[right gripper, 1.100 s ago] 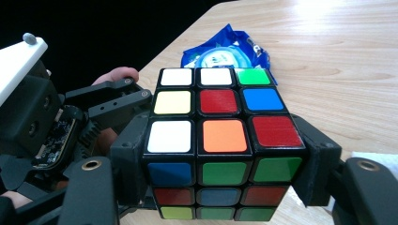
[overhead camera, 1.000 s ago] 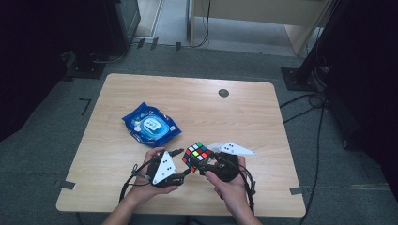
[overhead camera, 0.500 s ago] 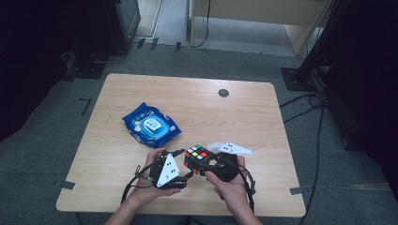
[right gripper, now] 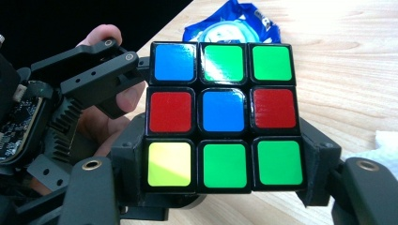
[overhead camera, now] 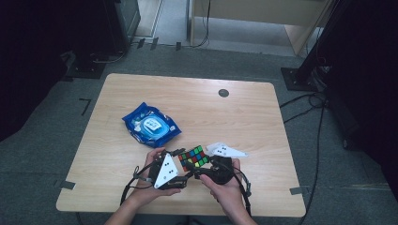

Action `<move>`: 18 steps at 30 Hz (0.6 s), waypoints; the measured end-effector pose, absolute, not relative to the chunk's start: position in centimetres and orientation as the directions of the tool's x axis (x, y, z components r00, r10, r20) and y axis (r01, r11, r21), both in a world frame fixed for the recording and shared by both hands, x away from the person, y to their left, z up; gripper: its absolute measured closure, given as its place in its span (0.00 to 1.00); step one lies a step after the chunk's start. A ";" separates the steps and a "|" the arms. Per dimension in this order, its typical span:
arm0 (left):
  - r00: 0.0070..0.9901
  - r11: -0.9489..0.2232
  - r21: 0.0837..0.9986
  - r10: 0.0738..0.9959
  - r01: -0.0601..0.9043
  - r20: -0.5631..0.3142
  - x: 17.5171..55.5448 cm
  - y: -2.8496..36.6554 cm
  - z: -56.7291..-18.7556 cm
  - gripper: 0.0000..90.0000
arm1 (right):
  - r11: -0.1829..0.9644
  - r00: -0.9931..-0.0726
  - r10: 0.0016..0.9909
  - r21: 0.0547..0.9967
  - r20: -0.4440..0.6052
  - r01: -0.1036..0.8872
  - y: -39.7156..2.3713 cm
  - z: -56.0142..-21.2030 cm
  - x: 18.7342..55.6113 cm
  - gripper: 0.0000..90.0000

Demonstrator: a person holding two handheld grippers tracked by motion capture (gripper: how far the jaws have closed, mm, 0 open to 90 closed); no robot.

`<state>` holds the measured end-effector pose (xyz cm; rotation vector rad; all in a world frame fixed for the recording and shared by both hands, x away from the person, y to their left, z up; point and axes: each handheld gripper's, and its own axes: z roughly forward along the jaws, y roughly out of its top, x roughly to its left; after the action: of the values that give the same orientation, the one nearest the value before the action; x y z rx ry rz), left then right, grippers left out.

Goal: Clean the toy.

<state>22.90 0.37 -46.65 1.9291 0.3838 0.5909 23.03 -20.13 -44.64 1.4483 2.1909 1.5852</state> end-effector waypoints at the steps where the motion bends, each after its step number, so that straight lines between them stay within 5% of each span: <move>1: 0.828 -0.415 0.910 0.510 0.000 0.233 22.9 0.3 -46.7 0.29 | 0.022 -0.554 0.707 0.769 0.440 0.639 -20.1 -44.7 23.1 0.38; 8: 0.820 -0.439 0.898 0.506 -0.024 0.269 22.6 0.1 -46.8 0.38 | 0.029 -0.554 0.696 0.753 0.456 0.657 -19.9 -45.1 23.3 0.38; 18: 0.772 -0.409 0.908 0.606 0.093 0.194 24.4 1.8 -46.8 0.38 | -0.012 -0.587 0.660 0.788 0.469 0.615 -22.3 -43.3 23.9 0.36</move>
<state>24.40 1.82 -46.76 1.9338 0.5291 0.6238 23.88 -22.26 -43.26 1.4074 2.1788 1.6991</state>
